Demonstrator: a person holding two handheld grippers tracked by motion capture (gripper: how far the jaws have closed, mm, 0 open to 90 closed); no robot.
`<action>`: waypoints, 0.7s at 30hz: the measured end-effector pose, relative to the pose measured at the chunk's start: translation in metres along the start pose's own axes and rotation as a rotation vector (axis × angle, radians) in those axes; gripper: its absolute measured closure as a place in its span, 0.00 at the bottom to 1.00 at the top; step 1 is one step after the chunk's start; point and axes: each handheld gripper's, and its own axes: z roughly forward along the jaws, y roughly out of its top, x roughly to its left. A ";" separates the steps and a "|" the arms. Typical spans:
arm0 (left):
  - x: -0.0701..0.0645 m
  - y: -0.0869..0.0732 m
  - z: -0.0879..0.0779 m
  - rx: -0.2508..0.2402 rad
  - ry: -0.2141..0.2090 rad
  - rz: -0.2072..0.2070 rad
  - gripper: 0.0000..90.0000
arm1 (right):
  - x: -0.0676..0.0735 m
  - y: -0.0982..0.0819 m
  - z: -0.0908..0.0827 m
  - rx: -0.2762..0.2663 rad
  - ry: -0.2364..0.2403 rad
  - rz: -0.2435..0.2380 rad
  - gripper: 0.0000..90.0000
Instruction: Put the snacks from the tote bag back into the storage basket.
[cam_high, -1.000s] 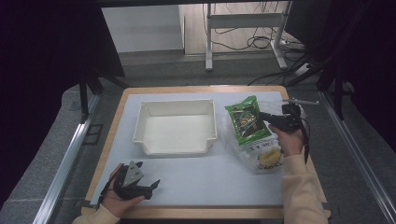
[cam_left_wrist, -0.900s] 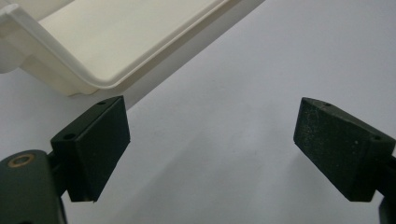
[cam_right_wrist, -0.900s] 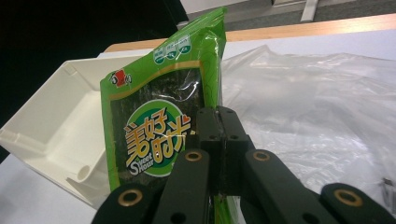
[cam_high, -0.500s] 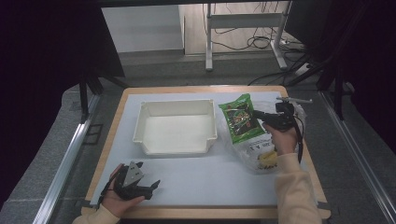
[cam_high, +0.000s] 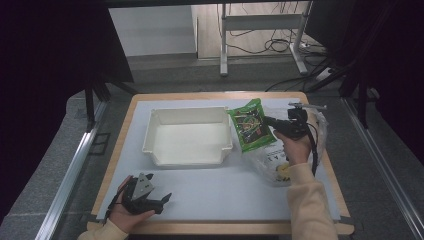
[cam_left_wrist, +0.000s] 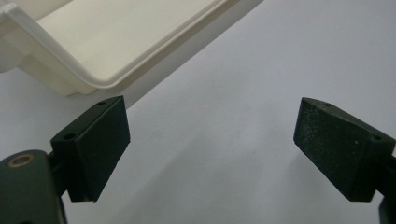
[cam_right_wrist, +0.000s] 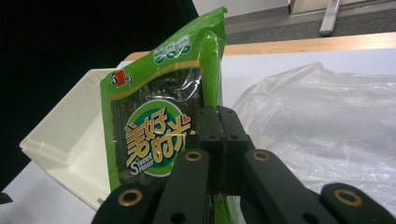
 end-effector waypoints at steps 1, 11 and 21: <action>0.000 0.000 0.000 0.000 0.000 -0.001 0.12 | 0.001 0.000 0.000 -0.005 0.003 0.000 1.00; 0.000 0.000 0.000 -0.001 0.002 -0.004 0.12 | 0.007 0.002 0.000 -0.011 0.008 -0.012 1.00; -0.001 0.000 -0.003 -0.014 -0.002 -0.005 0.12 | 0.021 0.009 0.008 -0.034 0.030 0.003 1.00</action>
